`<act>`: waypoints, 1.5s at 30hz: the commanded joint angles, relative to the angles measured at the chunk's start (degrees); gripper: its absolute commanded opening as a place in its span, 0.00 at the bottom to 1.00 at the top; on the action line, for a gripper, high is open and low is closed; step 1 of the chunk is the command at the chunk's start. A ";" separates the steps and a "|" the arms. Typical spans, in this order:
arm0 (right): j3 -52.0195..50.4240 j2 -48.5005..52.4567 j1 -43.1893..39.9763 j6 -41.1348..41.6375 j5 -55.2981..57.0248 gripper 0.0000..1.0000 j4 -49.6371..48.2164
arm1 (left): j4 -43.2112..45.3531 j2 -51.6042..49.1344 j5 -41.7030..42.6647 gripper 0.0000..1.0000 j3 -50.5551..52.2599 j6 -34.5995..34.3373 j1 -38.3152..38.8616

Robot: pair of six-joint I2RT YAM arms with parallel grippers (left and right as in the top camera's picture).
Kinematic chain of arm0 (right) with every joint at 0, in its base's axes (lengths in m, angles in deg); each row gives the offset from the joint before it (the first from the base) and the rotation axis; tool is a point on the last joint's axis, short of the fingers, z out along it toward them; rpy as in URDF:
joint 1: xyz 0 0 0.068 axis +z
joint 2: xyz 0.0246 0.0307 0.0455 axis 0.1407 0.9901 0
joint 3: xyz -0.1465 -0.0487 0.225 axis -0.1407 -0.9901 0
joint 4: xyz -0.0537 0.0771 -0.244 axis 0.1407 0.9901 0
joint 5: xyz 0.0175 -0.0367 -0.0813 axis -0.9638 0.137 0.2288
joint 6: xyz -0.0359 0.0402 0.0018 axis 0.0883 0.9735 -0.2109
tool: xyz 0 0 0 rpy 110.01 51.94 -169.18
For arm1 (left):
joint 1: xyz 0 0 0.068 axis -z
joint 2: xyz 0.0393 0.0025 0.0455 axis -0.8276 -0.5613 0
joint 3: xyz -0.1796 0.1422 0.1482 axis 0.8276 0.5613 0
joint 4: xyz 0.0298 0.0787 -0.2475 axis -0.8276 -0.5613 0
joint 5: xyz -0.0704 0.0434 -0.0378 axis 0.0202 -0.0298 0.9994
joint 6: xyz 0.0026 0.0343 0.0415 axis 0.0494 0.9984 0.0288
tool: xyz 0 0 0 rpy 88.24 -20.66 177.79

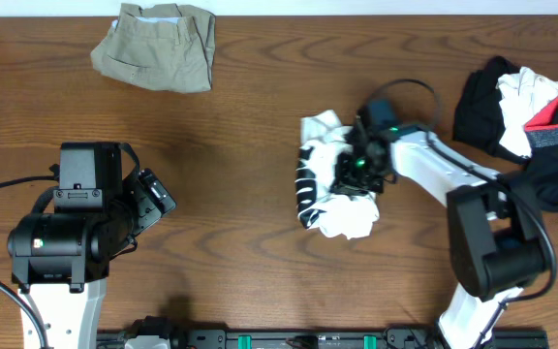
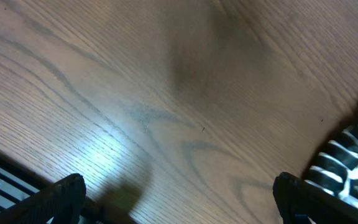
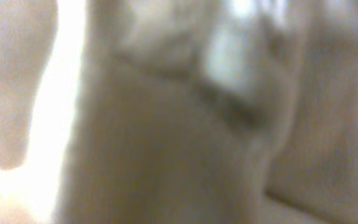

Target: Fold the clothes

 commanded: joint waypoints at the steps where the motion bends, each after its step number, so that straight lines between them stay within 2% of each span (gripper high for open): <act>1: 1.66 3.96 4.00 -10.34 3.82 0.14 2.58 | 0.00 -0.07 -0.70 0.98 0.13 0.96 -0.28; 6: 6.82 3.89 4.81 -5.81 12.07 0.01 8.61 | -0.02 -0.07 -0.70 0.98 0.15 0.98 -0.28; 10: 12.57 3.78 4.11 -6.23 13.00 0.02 15.23 | -0.02 -0.07 -0.70 0.98 0.13 0.98 -0.28; 15: 20.48 3.78 4.04 -5.73 20.48 0.06 24.24 | -0.04 -0.07 -0.70 0.98 0.13 0.96 -0.28; 21: 25.55 3.78 4.04 -4.66 33.48 0.21 31.80 | -0.04 -0.07 -0.70 0.98 0.13 0.96 -0.28; 24: 25.62 3.80 3.45 -0.20 41.70 0.27 33.99 | -0.09 -0.07 -0.70 0.98 0.13 0.98 -0.28; 26: 25.62 3.80 2.84 -0.26 41.88 0.31 34.12 | -0.11 -0.07 -0.70 0.98 0.13 0.98 -0.28; 33: 25.64 3.80 2.34 0.42 43.80 0.28 33.51 | -0.52 -0.07 -0.70 0.98 0.13 0.98 -0.28; 45: 25.64 3.80 2.05 -4.63 24.74 0.27 30.84 | -0.72 -0.07 -0.70 0.98 0.13 0.98 -0.28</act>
